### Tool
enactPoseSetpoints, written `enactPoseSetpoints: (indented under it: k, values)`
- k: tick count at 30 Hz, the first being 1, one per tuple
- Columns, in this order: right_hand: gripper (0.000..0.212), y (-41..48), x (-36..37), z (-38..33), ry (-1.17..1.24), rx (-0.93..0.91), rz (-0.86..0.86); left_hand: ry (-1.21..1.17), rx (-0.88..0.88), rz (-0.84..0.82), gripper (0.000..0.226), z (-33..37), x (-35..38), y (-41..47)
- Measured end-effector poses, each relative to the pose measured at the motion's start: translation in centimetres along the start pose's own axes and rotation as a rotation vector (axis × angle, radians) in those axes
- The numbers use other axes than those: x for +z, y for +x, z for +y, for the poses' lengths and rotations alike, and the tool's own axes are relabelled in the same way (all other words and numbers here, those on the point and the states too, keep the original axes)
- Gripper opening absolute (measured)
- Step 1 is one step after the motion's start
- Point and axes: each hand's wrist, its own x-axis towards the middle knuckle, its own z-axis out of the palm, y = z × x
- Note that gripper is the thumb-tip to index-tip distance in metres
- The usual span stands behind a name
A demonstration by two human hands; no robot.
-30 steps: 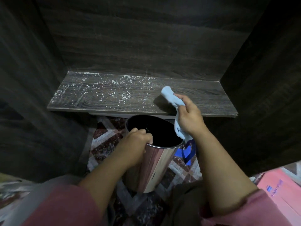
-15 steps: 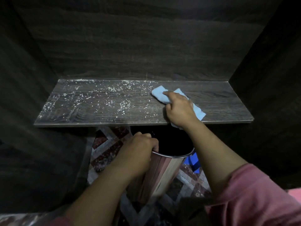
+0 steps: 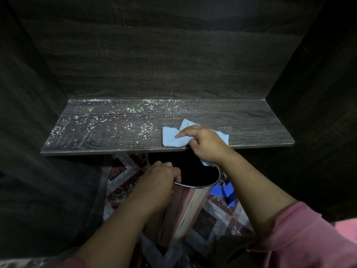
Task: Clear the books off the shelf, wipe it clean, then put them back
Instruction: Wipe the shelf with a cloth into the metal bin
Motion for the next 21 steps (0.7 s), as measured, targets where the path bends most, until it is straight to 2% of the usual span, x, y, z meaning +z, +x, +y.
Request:
enactPoseSetpoints:
  k: [4, 6, 9, 12, 14, 17, 19, 21]
  values:
    - [0.045, -1.1, -1.6, -0.6, 0.048, 0.119, -0.112, -0.021, -0.020, 0.000, 0.025, 0.1, 0.0, 0.0]
    - [0.045, -1.2, -2.9, -0.6, 0.165, 0.156, -0.113, -0.041, -0.017, 0.010, 0.023, 0.2, -0.1, 0.1]
    - [0.046, 0.1, -4.6, 0.1, 0.253, 0.133, 0.123, -0.077, -0.020, 0.023, 0.022, 0.1, -0.3, 0.3]
    - [0.045, 3.1, -5.2, 1.2, 0.097, 0.061, 0.374, -0.129, -0.033, 0.025, 0.022, 0.0, -0.3, 0.8]
    - [0.046, 5.5, -4.9, 1.7, -0.043, 0.004, 0.430, -0.136, -0.030, 0.017, 0.021, 0.2, -0.3, 0.9]
    - [0.049, 8.7, -3.4, 3.2, -0.215, -0.010, 0.340, -0.124, -0.011, 0.020, 0.022, 0.1, -0.1, 1.0]
    - [0.048, 10.1, -2.3, 4.1, -0.253, 0.052, 0.202, -0.126, -0.006, 0.035, 0.023, -0.1, 0.0, 1.0]
    - [0.045, 10.8, -1.6, 4.6, -0.250, 0.129, 0.134, -0.131, -0.009, 0.052, 0.024, -0.3, 0.0, 1.0]
